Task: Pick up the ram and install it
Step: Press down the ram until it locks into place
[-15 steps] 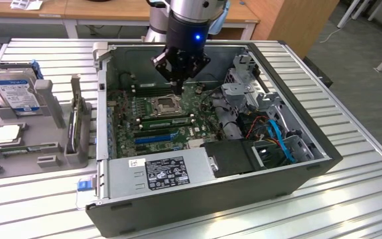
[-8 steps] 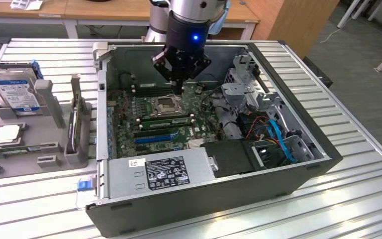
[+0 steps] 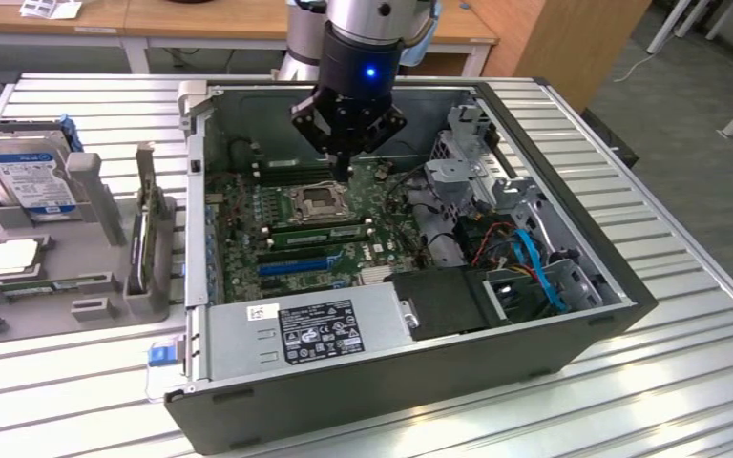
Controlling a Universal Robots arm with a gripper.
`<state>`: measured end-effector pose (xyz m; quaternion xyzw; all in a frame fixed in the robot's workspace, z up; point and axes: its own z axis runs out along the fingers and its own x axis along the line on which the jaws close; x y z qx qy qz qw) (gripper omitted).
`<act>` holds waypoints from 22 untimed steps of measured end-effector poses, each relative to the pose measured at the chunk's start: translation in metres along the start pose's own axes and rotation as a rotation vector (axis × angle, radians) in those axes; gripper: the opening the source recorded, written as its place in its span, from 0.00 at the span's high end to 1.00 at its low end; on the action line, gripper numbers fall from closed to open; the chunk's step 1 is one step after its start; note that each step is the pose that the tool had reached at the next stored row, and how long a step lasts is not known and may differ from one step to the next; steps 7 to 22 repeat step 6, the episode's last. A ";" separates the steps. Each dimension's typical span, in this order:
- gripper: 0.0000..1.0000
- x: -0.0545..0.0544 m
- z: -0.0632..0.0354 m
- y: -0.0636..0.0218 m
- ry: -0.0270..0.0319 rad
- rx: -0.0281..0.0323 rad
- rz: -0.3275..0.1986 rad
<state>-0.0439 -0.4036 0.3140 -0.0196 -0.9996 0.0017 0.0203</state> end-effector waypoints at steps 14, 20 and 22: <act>0.89 0.000 0.0000 0.0000 0.0001 -0.0005 0.010; 0.89 0.000 0.0000 0.0000 0.0001 -0.0005 0.010; 0.89 0.000 0.0000 0.0000 0.0001 -0.0005 0.010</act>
